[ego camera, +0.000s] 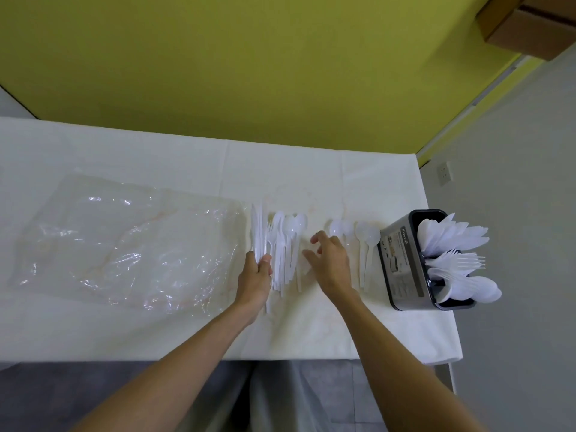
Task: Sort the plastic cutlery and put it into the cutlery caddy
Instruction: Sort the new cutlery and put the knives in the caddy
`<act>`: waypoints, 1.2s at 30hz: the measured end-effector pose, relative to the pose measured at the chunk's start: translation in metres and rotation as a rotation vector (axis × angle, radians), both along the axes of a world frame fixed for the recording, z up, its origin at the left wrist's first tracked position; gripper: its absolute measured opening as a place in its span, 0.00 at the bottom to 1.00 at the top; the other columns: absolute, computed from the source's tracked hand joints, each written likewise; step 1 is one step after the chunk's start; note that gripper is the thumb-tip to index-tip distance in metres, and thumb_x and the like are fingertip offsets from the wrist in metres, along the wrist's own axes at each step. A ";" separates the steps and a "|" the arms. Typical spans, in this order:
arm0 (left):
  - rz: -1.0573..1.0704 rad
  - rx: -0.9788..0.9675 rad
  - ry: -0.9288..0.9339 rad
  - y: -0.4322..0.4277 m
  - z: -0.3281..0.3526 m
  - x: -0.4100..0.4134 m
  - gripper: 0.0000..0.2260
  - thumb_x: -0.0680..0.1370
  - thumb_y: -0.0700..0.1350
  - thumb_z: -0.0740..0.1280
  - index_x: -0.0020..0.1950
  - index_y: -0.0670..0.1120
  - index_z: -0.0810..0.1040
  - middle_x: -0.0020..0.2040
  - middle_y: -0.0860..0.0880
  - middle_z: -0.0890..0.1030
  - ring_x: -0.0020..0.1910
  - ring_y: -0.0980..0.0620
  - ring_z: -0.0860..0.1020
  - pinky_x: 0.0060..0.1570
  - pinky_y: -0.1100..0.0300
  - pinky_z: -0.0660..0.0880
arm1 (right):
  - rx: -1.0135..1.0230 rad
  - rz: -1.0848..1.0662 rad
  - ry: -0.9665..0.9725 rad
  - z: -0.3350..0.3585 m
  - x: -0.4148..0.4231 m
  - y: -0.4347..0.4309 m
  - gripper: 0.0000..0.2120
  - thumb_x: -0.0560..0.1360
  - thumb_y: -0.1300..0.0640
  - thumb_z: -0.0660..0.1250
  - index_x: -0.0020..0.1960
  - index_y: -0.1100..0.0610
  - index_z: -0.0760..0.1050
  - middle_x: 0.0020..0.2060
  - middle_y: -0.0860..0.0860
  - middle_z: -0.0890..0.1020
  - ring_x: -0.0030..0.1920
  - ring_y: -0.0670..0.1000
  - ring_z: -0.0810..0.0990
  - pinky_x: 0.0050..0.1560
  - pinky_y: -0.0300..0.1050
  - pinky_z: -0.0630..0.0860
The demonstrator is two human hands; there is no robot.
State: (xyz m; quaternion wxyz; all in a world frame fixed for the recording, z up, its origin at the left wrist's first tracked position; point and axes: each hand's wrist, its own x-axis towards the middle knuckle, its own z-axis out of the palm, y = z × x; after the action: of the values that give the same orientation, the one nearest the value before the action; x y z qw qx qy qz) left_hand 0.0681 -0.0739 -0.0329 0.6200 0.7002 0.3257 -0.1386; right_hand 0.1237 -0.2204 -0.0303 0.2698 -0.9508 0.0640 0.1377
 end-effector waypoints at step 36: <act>0.052 -0.055 -0.034 -0.003 0.000 -0.002 0.08 0.82 0.41 0.59 0.46 0.38 0.70 0.50 0.43 0.82 0.46 0.52 0.82 0.51 0.58 0.78 | 0.250 -0.192 0.290 0.012 0.016 0.004 0.11 0.72 0.61 0.66 0.33 0.64 0.80 0.29 0.53 0.82 0.29 0.48 0.76 0.31 0.37 0.71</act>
State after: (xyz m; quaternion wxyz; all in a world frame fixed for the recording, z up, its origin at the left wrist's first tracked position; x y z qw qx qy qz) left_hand 0.0663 -0.0766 -0.0331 0.6479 0.6764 0.3293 -0.1194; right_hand 0.1394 -0.2160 -0.0188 0.3856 -0.8697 0.1749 0.2536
